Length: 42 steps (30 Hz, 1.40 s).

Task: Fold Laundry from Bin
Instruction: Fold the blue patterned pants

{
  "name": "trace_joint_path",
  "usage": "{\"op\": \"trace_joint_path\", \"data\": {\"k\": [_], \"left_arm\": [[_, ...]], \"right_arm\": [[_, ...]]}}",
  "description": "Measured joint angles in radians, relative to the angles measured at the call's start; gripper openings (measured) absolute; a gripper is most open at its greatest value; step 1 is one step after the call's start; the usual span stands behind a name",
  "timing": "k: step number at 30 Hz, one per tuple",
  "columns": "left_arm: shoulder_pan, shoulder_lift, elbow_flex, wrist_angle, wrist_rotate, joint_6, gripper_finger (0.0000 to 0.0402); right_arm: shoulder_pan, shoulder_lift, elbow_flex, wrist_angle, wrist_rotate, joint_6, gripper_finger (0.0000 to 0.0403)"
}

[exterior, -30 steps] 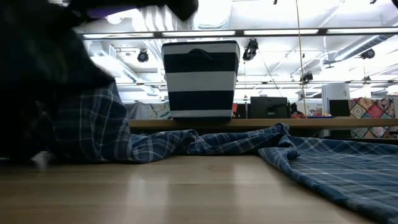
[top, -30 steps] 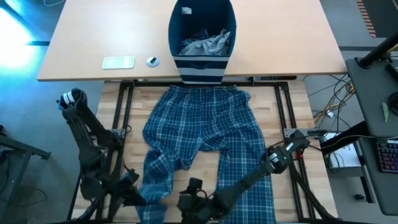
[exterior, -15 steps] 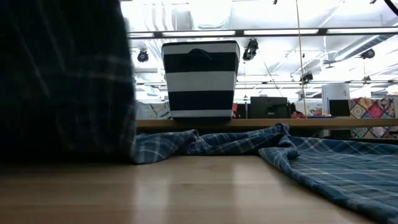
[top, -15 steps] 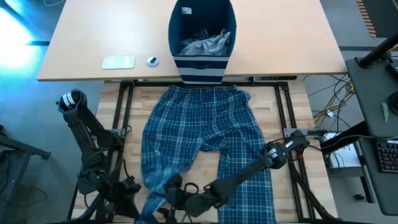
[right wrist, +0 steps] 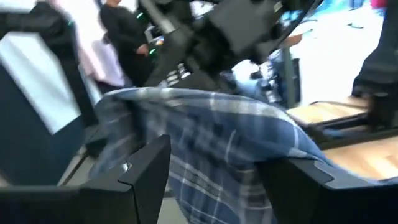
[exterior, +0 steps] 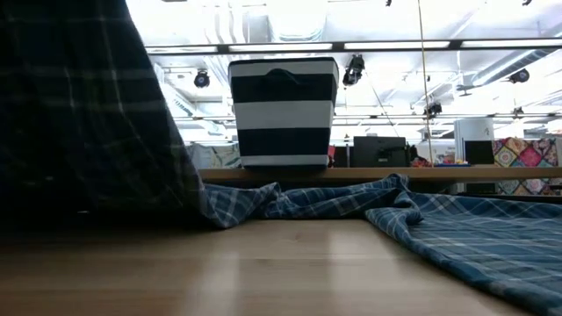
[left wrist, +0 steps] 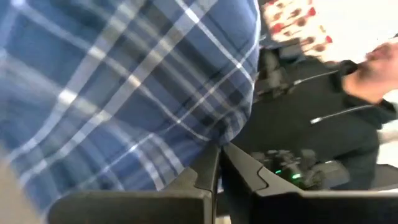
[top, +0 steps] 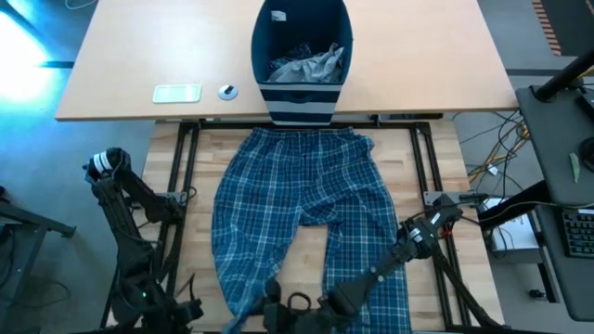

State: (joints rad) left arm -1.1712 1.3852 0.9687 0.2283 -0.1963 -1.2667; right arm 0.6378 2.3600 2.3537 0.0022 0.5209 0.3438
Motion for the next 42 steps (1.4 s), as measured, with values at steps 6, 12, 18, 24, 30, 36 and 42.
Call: {"op": "trace_joint_path", "data": {"k": [6, 12, 18, 24, 30, 36, 42], "left_arm": [[-0.002, 0.106, 0.083, -0.035, 0.001, -0.091, 0.0026], [-0.012, 0.186, 0.121, -0.037, 0.004, -0.184, 0.0107], [-0.033, 0.191, 0.153, -0.174, 0.004, -0.272, 0.0194], [-0.039, 0.171, 0.161, -0.438, -0.044, -0.344, 0.0232], [-0.009, 0.172, 0.087, -0.614, -0.287, -0.403, 0.0226], [0.034, 0.21, -0.047, -0.603, -0.34, -0.411, 0.0215], [0.14, 0.23, -0.178, -0.602, -0.503, -0.418, 0.0213]], "right_arm": [[0.05, -0.002, 0.0, -0.008, -0.111, 0.024, 0.0224], [0.082, -0.002, -0.001, -0.188, -0.113, 0.135, 0.0224], [0.103, -0.002, -0.001, -0.232, -0.159, 0.193, 0.0224], [0.109, -0.003, -0.001, -0.354, -0.213, 0.348, 0.0224], [0.111, -0.009, -0.002, -0.342, -0.221, 0.366, 0.0224], [0.13, -0.05, 0.001, -0.304, -0.239, 0.386, 0.0224], [0.124, -0.1, 0.003, -0.323, -0.151, 0.363, 0.0224]]}}
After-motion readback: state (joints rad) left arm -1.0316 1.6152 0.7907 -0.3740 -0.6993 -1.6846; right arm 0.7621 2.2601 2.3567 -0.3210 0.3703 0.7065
